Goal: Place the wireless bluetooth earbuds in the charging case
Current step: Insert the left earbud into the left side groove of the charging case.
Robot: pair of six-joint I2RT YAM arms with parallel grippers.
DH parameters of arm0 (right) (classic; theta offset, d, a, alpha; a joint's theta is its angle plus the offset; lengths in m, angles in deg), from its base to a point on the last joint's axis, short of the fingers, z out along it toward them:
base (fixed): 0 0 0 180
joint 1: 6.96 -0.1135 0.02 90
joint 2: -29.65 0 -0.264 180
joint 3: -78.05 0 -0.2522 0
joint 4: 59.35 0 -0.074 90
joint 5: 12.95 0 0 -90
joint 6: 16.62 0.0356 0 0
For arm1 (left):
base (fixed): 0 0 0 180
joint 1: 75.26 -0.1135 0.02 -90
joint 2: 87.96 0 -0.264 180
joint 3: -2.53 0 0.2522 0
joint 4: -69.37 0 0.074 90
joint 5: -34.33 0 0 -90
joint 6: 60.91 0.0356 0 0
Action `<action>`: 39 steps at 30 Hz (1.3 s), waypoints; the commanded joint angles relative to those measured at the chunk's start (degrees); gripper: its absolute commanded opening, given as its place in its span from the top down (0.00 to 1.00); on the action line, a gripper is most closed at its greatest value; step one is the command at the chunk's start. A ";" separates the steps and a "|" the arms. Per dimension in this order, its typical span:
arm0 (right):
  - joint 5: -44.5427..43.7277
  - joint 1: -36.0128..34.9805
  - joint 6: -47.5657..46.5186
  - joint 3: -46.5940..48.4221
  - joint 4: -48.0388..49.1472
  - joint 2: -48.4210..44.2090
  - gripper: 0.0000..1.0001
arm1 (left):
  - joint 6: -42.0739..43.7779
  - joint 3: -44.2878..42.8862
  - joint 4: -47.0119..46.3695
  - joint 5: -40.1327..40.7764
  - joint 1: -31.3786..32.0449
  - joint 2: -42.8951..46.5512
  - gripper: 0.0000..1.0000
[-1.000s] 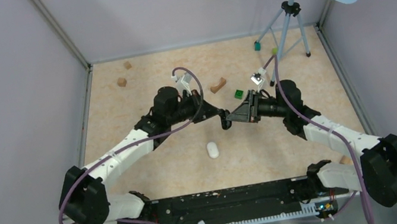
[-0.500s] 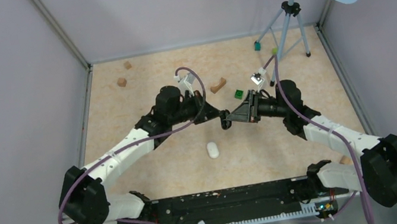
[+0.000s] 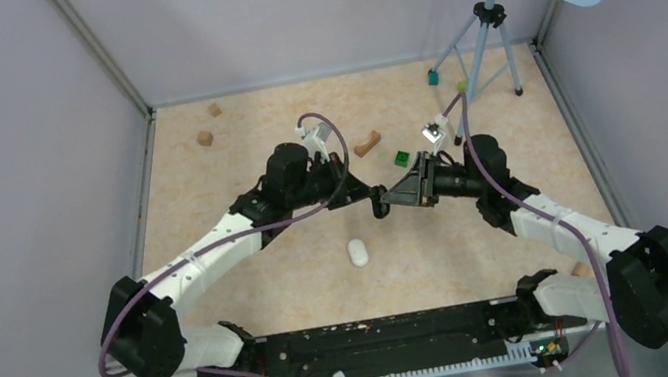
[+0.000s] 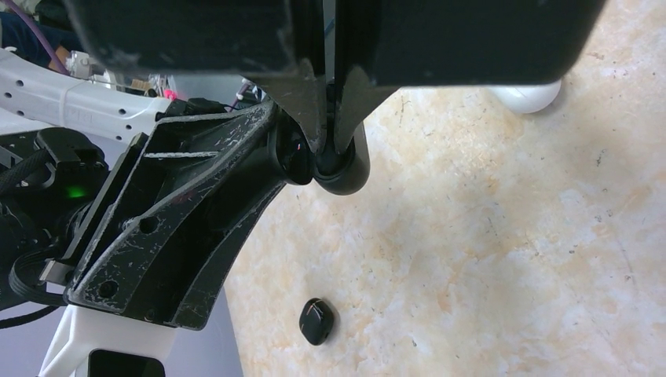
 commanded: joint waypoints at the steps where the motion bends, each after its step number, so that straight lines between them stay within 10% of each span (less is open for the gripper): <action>1: 0.86 -0.61 0.02 1.40 3.93 -1.61 1.00 | 0.06 -1.88 -1.26 1.76 1.04 -0.67 1.00; 18: 0.75 -0.67 0.46 0.98 4.46 -1.81 1.00 | 3.66 -6.59 2.78 3.24 2.49 -3.62 1.00; 25: 0.27 -0.67 2.13 -0.50 7.41 -1.25 1.00 | 6.71 -10.57 7.72 2.41 2.72 -5.39 0.62; 39: -1.32 -0.64 3.55 -3.53 10.14 -1.10 1.00 | 9.52 -14.23 13.84 3.88 2.75 -1.91 0.56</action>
